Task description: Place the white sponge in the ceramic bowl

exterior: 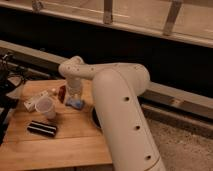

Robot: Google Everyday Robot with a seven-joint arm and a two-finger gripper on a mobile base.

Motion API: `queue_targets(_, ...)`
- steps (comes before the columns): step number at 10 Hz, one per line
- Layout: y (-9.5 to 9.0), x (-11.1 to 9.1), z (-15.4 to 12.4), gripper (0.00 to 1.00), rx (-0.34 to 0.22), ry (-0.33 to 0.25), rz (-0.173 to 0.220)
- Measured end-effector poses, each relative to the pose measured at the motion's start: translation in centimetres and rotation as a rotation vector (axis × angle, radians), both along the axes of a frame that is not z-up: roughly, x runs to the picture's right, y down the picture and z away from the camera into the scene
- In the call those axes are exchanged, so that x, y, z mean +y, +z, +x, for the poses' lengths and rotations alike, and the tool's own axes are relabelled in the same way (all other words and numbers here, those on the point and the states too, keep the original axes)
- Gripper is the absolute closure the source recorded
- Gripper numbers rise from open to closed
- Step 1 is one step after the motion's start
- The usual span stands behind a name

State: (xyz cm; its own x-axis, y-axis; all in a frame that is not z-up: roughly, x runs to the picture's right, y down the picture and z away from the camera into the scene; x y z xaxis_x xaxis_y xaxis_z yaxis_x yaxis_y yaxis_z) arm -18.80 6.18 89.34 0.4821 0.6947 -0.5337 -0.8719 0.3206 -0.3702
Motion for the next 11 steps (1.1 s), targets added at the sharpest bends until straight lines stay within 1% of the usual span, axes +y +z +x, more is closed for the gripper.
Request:
queue_targets(1, -0.1, -0.2, 0.3, 0.41, 0.018, -0.021, 0.01)
queue_targets(2, -0.3, -0.3, 0.6, 0.3, 0.036, -0.032, 0.011)
queue_targets(3, -0.4, -0.4, 0.9, 0.23, 0.05, -0.039, 0.012)
queue_targets(4, -0.4, -0.5, 1.2, 0.2, 0.06, -0.042, 0.015)
queue_targets(5, -0.4, -0.5, 2.1, 0.2, 0.074, -0.042, 0.016)
queue_targets(7, 0.2, 0.2, 2.9, 0.2, 0.078, -0.031, -0.004)
queue_targets(10, 3.0, 2.7, 2.4, 0.2, 0.036, -0.017, -0.057)
queue_targets(11, 3.7, 3.2, 2.1, 0.2, 0.021, -0.013, -0.07)
